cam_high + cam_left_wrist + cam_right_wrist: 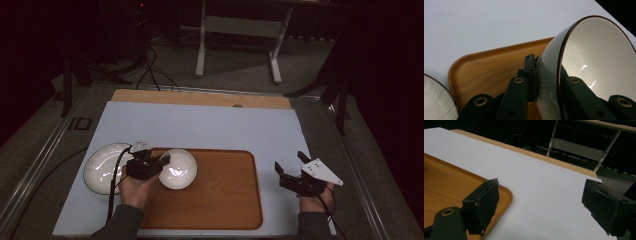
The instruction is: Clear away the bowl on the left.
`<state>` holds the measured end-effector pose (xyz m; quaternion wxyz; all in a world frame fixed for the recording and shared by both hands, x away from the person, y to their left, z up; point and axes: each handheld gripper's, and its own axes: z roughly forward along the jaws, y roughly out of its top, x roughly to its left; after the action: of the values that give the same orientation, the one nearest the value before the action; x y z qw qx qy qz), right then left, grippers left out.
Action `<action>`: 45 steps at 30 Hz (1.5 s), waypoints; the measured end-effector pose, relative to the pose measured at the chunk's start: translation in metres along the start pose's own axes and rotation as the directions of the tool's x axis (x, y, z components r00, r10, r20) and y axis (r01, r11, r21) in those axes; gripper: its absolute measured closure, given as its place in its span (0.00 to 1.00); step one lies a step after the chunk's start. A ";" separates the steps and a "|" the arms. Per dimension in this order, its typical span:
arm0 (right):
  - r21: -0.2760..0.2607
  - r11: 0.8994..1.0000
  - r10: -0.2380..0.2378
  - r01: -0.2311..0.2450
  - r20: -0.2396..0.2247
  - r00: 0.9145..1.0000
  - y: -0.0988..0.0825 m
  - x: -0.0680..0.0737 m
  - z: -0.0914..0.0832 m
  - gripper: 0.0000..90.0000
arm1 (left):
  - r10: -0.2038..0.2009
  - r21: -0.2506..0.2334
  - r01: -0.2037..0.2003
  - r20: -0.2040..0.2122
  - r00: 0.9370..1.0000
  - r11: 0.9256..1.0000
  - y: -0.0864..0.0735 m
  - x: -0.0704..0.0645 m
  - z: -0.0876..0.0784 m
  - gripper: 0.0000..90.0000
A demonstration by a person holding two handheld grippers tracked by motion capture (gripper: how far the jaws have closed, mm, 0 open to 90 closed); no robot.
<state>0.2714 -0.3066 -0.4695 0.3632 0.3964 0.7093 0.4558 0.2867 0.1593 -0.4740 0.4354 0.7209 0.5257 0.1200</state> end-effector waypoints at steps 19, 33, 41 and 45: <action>-0.002 1.000 0.000 0.000 0.002 1.000 0.000 0.000 0.000 0.16 | 0.019 0.027 -0.020 0.015 1.000 0.999 -0.003 -0.008 0.009 0.90; -0.003 1.000 0.002 -0.002 0.003 1.000 0.000 0.000 0.000 0.16 | 0.036 0.049 -0.037 0.027 0.999 0.998 -0.005 -0.014 0.016 0.90; -0.003 1.000 0.001 -0.001 0.002 1.000 0.000 0.000 0.000 0.16 | 0.043 0.056 -0.045 0.032 0.999 0.997 -0.007 -0.019 0.020 0.90; -0.002 1.000 0.000 0.000 0.002 1.000 0.000 -0.001 0.000 0.16 | 0.047 0.061 -0.049 0.036 0.998 0.997 -0.008 -0.021 0.023 0.90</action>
<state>0.2716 -0.3071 -0.4693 0.3644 0.3966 0.7086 0.4559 0.2870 0.1301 -0.4869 0.4190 0.7483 0.5041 0.1016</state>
